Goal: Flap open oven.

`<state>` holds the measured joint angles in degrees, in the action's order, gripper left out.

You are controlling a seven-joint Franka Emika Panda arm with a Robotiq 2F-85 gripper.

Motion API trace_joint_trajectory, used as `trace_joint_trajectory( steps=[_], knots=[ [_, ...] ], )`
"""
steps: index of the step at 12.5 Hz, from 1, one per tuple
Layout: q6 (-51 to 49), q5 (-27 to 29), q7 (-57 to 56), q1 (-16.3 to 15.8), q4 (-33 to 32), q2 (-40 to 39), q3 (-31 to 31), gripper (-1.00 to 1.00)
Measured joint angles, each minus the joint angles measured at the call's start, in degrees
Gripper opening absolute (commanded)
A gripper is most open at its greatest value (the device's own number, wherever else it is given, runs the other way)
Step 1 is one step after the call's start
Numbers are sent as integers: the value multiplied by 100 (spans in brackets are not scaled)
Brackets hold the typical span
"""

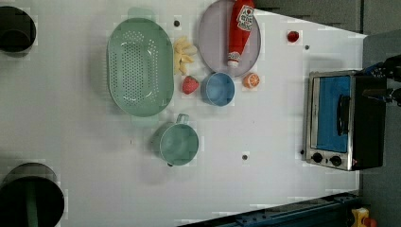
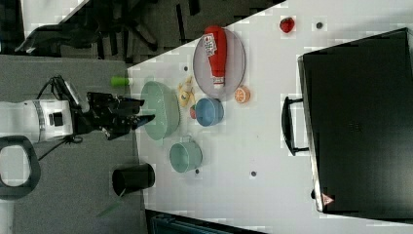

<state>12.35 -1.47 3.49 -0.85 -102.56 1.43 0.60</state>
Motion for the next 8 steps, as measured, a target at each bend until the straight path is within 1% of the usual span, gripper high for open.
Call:
trace_joint_trajectory(
  steps=[2,3,5,7,8],
  knots=[
    [-804,3,0,66,-873,819,42,80],
    [-1026,2,0,97,-1080,1213,91,99],
    [-1014,-5,0,129,-923,1687,154,100],
    [-925,80,0,130,-588,1775,129,100],
    [-819,75,0,129,-548,1771,119,90]
  ],
)
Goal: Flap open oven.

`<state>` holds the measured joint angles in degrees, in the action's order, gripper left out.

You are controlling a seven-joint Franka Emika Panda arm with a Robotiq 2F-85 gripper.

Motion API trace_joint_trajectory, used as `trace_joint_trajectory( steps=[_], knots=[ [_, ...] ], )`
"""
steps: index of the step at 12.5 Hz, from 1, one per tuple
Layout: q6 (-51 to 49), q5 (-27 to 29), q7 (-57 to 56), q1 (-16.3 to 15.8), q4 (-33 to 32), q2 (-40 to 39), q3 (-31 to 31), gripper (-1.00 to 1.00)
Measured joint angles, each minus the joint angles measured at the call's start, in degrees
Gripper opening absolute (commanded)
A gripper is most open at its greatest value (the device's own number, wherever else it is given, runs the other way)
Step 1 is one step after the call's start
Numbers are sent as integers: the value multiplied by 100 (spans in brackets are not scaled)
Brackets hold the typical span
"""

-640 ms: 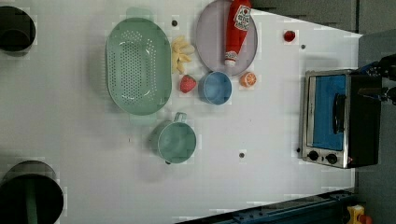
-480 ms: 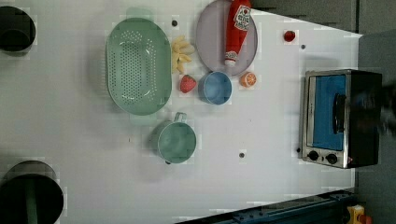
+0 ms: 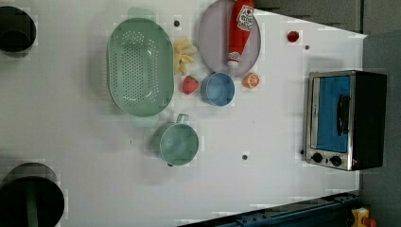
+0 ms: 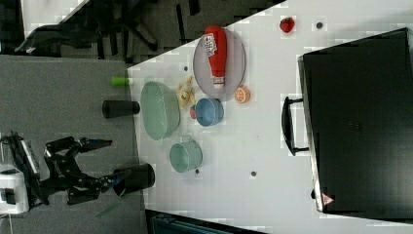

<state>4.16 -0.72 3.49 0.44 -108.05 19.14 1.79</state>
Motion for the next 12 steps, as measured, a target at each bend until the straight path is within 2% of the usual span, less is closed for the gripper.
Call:
trace_joint_trajectory(
  steps=[6,7,12],
  knots=[
    [-16,-41,0,41,-224,-311,98,-54],
    [10,-33,0,43,-257,-361,113,-65],
    [79,-132,-246,8,-711,-332,263,-65]
  ],
)
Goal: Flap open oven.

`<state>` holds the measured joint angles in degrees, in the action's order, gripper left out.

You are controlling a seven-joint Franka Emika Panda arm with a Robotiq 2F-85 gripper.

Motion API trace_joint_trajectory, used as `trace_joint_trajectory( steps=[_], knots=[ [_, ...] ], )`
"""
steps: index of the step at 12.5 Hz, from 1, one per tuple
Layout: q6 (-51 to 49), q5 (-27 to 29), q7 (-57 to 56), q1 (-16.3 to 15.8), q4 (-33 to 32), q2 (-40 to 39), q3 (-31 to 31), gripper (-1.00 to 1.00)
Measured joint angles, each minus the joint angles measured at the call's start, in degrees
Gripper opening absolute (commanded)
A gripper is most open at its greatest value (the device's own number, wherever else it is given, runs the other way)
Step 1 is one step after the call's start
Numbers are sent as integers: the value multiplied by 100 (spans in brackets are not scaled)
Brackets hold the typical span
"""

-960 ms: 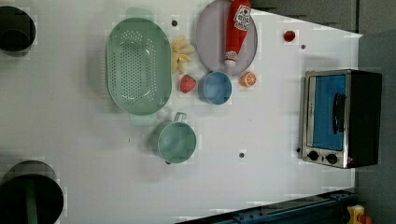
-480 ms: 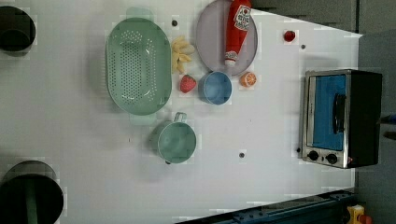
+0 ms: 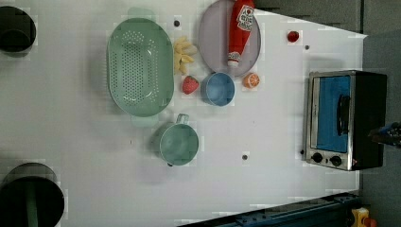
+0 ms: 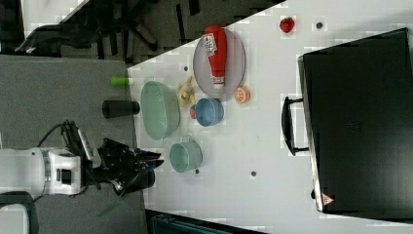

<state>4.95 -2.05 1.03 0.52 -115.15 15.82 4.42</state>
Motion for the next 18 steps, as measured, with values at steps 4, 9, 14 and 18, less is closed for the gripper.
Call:
trace_joint_trajectory(
  steps=[4,9,14,18],
  knots=[
    [867,-258,-1177,32,-571,-60,182,-65],
    [1728,-391,-3085,55,-873,-387,1081,-65],
    [2717,-402,-5393,330,-1007,-783,1827,-65],
    [3156,-414,-6168,305,-1007,-1462,2215,-65]
  ],
)
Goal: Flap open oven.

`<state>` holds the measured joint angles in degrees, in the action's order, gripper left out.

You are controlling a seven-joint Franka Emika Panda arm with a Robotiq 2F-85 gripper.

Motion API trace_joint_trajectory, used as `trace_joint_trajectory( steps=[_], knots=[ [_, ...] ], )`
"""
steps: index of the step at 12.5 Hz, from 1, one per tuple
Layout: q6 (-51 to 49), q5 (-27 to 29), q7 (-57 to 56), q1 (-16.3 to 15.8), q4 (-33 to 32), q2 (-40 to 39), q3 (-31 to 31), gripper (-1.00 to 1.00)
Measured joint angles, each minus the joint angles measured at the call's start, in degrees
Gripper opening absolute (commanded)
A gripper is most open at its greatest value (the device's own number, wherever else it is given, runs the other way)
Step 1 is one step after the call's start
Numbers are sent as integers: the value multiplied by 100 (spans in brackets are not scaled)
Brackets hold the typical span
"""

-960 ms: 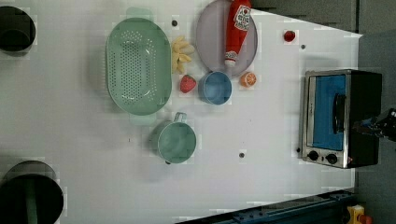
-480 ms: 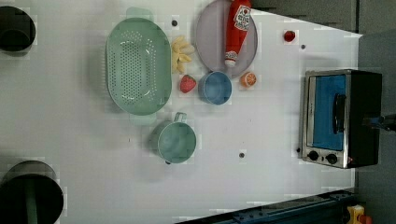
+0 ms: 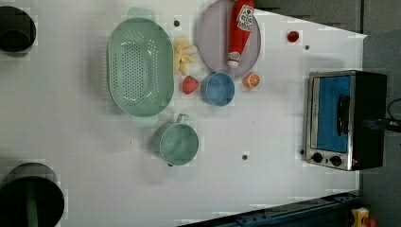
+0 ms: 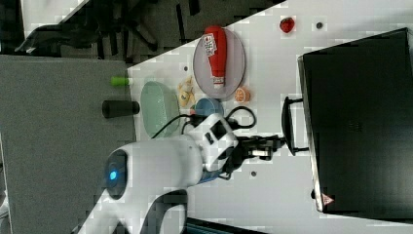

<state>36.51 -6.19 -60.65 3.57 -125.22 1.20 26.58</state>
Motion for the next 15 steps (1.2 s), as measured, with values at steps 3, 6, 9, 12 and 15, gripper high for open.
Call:
trace_joint_trajectory(
  steps=[3,6,9,12,15],
  knots=[
    [185,47,-129,-17,-11,-477,39,-65],
    [459,16,-151,-17,-56,-861,0,-65],
    [655,73,-207,-8,-56,-1055,-46,-65],
    [761,132,-218,-10,-22,-1152,-50,-65],
    [820,74,-218,-36,-34,-1168,-62,-65]
  ],
)
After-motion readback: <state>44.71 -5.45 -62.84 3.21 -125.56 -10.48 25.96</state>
